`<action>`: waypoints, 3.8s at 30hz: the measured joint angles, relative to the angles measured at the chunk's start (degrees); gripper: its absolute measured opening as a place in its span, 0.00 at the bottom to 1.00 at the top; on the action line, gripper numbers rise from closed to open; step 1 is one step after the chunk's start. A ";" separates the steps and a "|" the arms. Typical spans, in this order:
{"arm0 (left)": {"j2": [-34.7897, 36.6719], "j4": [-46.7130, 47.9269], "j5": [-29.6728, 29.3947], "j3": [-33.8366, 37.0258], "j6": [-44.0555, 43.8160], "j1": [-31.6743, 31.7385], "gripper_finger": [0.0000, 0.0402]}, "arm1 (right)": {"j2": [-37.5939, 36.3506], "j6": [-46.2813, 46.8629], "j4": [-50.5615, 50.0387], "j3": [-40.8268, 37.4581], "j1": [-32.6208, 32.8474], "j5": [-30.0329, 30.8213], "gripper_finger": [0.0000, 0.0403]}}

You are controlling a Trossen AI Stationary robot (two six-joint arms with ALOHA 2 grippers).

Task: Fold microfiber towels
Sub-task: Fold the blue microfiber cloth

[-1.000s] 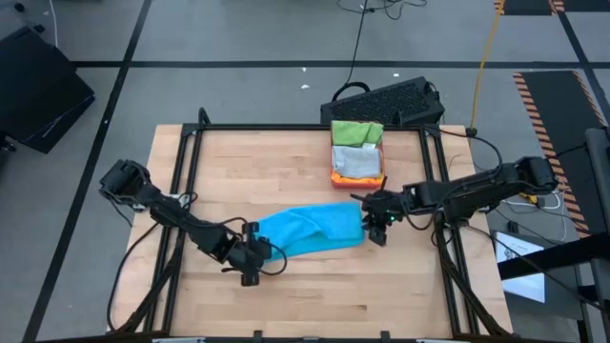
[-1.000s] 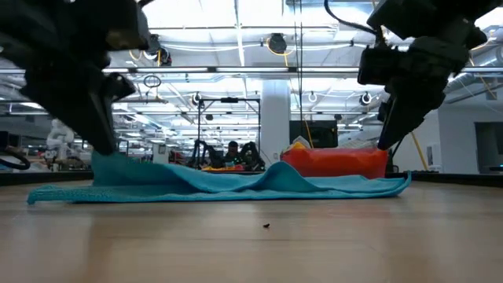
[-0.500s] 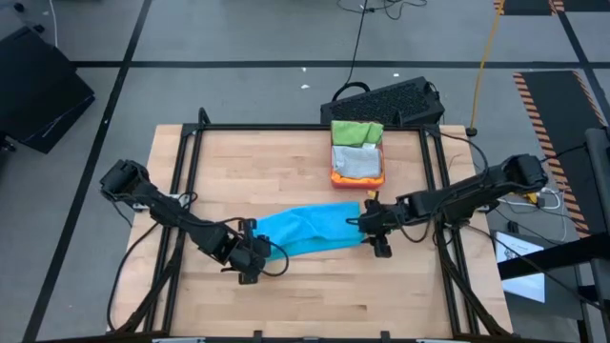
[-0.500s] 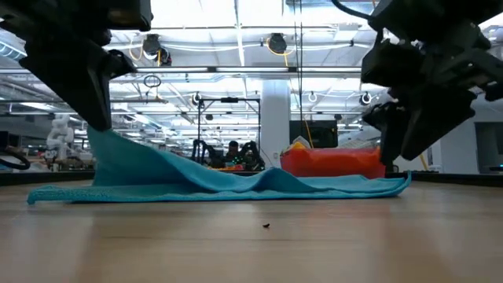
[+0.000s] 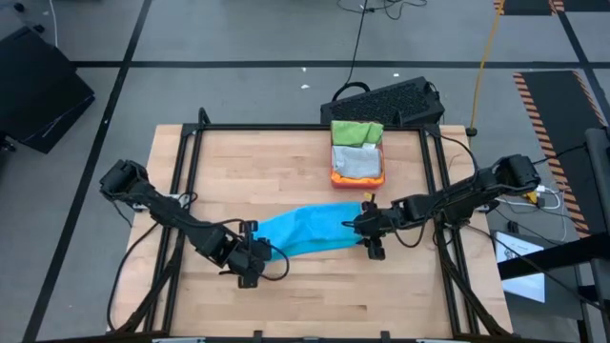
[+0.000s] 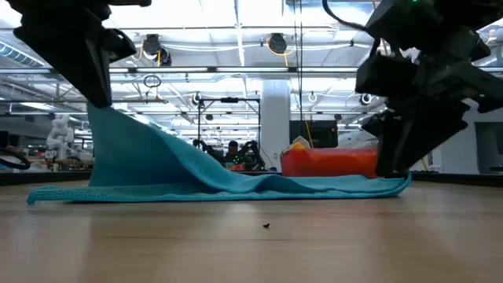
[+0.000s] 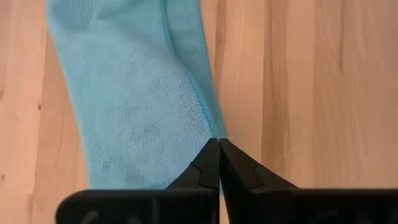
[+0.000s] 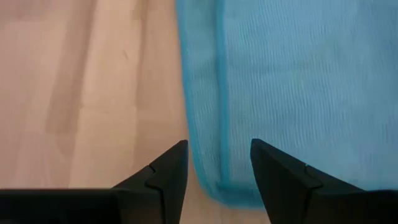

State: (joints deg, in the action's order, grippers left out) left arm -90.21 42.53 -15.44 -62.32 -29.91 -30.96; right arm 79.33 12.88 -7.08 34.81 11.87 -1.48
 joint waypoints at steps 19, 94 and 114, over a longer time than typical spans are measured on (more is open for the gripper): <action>0.00 2.23 -0.02 -0.05 -5.74 -2.63 0.01 | -0.22 1.37 -4.29 0.00 0.62 0.02 0.24; 13.44 -2.86 -21.02 3.93 -15.84 -2.03 0.02 | 29.09 -12.11 14.03 22.56 -2.53 1.62 0.32; 13.44 3.07 -25.16 3.93 -22.12 -0.81 0.01 | 23.47 -10.58 4.77 22.50 -3.13 1.28 0.02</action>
State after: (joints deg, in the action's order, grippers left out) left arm -76.77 45.60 -40.60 -58.39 -52.03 -31.77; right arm 102.80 2.30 -2.32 57.31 8.74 -0.20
